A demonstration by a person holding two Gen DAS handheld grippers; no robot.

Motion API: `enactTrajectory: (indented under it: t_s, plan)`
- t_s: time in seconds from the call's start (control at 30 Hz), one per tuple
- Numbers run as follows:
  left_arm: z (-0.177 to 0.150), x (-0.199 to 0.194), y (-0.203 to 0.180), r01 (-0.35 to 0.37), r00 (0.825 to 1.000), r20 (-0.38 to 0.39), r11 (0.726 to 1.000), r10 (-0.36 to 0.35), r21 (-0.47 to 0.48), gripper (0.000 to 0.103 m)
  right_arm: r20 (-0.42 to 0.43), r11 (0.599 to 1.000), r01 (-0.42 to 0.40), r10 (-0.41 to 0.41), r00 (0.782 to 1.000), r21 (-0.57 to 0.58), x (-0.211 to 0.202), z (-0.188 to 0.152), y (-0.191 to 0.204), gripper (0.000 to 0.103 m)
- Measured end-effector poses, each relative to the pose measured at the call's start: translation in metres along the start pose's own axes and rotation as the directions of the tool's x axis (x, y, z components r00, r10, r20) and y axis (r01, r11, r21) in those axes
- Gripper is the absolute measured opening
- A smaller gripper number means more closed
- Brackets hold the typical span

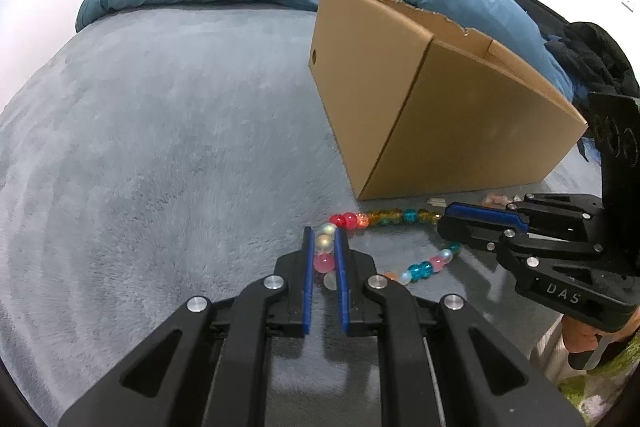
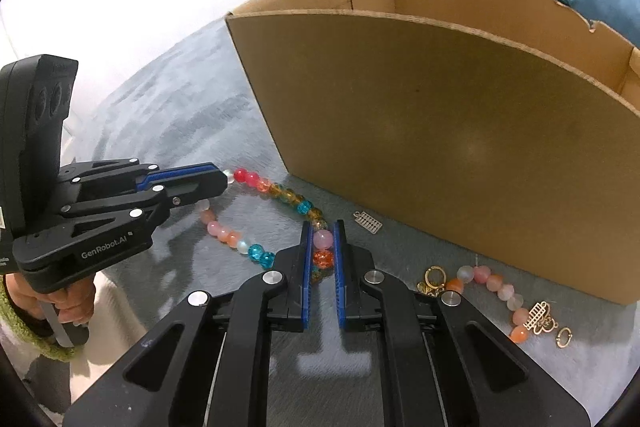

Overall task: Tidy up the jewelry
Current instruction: 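Lift the beaded bracelet with the left tool and carry it into the box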

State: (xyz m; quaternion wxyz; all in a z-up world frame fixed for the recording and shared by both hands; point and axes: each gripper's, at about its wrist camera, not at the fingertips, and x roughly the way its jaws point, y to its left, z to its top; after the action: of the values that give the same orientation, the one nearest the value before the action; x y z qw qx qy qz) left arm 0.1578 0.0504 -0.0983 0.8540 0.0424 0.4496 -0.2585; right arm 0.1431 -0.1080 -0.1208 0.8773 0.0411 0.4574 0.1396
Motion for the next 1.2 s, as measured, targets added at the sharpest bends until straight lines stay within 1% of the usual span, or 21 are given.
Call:
enactTrajectory:
  t_s: [0.27,0.5,0.67,0.77,0.87,0.93,1.03,1.13,1.2]
  plan:
    - [0.003,-0.017,-0.01,0.012,1.0,0.022,1.0,-0.013,0.013,0.009,0.033,1.0,-0.004,0.004,0.999,0.012,-0.022,-0.002,-0.002,0.008]
    - [0.006,-0.037,-0.027,0.006,0.999,0.044,0.999,-0.008,0.048,0.009,0.074,1.0,-0.01,0.008,0.997,0.026,-0.055,-0.007,-0.014,0.008]
    - [0.01,-0.059,-0.039,0.005,0.997,0.075,0.997,-0.01,0.071,0.009,0.112,0.999,-0.018,0.014,0.994,0.033,-0.077,-0.012,-0.012,0.008]
    - [0.016,-0.077,-0.05,0.006,0.994,0.105,0.996,-0.016,0.092,0.009,0.145,1.0,-0.009,0.005,0.989,0.021,-0.089,-0.015,-0.006,0.008]
    - [0.026,-0.1,-0.063,0.013,0.987,0.157,0.992,-0.033,0.125,0.009,0.189,1.0,0.007,-0.007,0.982,0.0,-0.112,-0.014,-0.002,0.008]
    - [0.037,-0.116,-0.074,0.026,0.979,0.197,0.988,-0.055,0.15,0.009,0.227,1.0,0.016,-0.013,0.974,-0.008,-0.132,-0.011,-0.001,0.008]
    - [0.056,-0.13,-0.085,0.053,0.967,0.236,0.983,-0.095,0.178,0.009,0.279,1.0,0.022,-0.019,0.96,-0.007,-0.154,0.003,-0.004,0.008]
    - [0.08,-0.133,-0.091,0.076,0.958,0.259,0.978,-0.126,0.194,0.009,0.314,0.999,0.039,-0.038,0.948,0.002,-0.165,0.022,-0.013,0.008]
    - [0.097,-0.129,-0.095,0.063,0.955,0.273,0.975,-0.121,0.212,0.009,0.322,0.999,0.045,-0.05,0.946,0.021,-0.168,0.036,-0.021,0.008]
